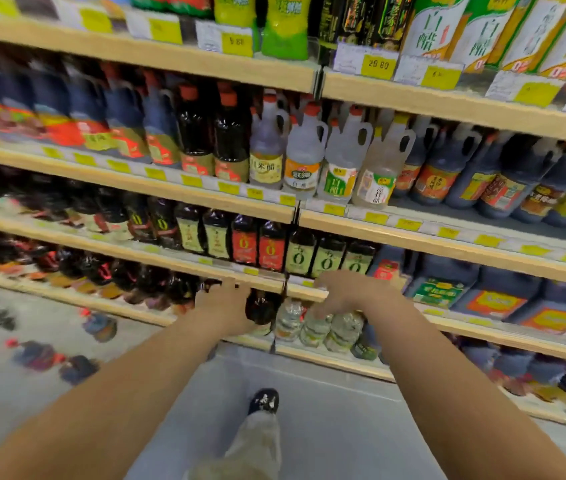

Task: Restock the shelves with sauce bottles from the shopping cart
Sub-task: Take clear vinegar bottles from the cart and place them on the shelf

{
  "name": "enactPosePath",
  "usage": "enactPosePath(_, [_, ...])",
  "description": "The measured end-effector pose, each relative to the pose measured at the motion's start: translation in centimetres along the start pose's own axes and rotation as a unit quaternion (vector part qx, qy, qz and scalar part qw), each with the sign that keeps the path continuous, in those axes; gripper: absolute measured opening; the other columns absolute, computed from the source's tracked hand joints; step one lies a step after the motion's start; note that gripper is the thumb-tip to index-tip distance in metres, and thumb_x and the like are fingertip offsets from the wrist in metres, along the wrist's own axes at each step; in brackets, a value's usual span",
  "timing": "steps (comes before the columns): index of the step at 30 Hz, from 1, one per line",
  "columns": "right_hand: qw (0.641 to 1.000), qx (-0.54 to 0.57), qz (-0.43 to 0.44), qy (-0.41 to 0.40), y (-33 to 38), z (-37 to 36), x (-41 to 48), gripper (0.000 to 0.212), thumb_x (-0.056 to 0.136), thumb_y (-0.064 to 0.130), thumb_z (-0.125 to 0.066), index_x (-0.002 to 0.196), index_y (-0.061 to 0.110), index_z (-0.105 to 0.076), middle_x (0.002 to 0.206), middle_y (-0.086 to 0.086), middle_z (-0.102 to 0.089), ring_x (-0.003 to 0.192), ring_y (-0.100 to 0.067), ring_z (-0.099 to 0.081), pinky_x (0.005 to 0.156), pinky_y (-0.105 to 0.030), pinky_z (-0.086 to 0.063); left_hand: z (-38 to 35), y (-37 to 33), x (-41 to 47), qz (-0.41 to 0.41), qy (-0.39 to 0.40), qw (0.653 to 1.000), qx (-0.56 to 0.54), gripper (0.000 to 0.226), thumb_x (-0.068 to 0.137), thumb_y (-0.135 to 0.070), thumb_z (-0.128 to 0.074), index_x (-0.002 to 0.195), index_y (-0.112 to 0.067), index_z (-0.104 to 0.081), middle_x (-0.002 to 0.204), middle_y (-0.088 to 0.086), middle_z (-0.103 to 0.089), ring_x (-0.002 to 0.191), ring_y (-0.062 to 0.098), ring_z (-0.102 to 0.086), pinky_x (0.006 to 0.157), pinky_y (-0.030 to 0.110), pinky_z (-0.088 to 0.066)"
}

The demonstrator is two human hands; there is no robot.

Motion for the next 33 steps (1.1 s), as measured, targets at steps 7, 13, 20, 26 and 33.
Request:
enactPosePath(7, [0.991,-0.007,0.087,-0.102,11.6,0.5,0.0,0.060,0.087,0.041,-0.062,0.140,0.025,-0.039,0.136,-0.002,-0.051,0.115,-0.025,-0.054,0.088,-0.039,-0.050,0.1,11.3,-8.3,0.109,-0.086,0.988,-0.070,0.073,0.082,-0.051,-0.058,0.144,-0.026,-0.030,0.150,0.007,-0.025,0.134,0.030,-0.036,0.105,0.046,-0.036])
enactPosePath(13, [0.969,0.013,0.169,-0.177,23.2,3.8,-0.2,0.051,0.088,0.039,-0.060,0.135,0.025,-0.046,0.132,0.000,-0.055,0.107,-0.024,-0.059,0.077,-0.036,-0.053,4.0,20.5,-15.0,0.175,-0.227,0.945,-0.156,0.062,0.083,-0.044,-0.058,0.139,-0.024,-0.041,0.146,0.002,-0.035,0.126,0.025,-0.045,0.095,0.039,-0.044])
enactPosePath(20, [0.939,0.008,0.259,-0.227,38.8,6.7,0.0,0.052,0.089,0.037,-0.059,0.138,0.027,-0.043,0.133,0.001,-0.054,0.110,-0.021,-0.059,0.075,-0.034,-0.053,6.5,32.9,-20.9,0.228,-0.294,0.911,-0.180,0.058,0.084,-0.044,-0.059,0.137,-0.026,-0.043,0.149,0.002,-0.030,0.133,0.023,-0.037,0.100,0.044,-0.044])
enactPosePath(26, [0.915,0.008,0.315,-0.251,52.5,8.6,1.6,0.052,0.087,0.037,-0.060,0.135,0.027,-0.043,0.132,0.000,-0.052,0.104,-0.023,-0.060,0.077,-0.039,-0.054,7.8,45.0,-25.1,0.282,-0.320,0.885,-0.185,0.060,0.085,-0.044,-0.060,0.139,-0.024,-0.042,0.150,0.002,-0.030,0.133,0.025,-0.038,0.103,0.044,-0.042])
enactPosePath(33, [0.898,0.006,0.373,-0.232,66.4,8.4,4.3,0.055,0.088,0.034,-0.061,0.138,0.022,-0.043,0.136,-0.001,-0.052,0.112,-0.021,-0.057,0.080,-0.034,-0.052,7.4,56.7,-29.6,0.338,-0.340,0.857,-0.188,0.058,0.086,-0.044,-0.058,0.138,-0.027,-0.042,0.148,-0.001,-0.032,0.131,0.023,-0.040,0.099,0.039,-0.043])
Point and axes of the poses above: each hand's wrist, its own x-axis towards the middle knuckle, its own z-axis out of the back of the hand, y = z × x, the point moved 7 cm from there along x, towards the middle knuckle
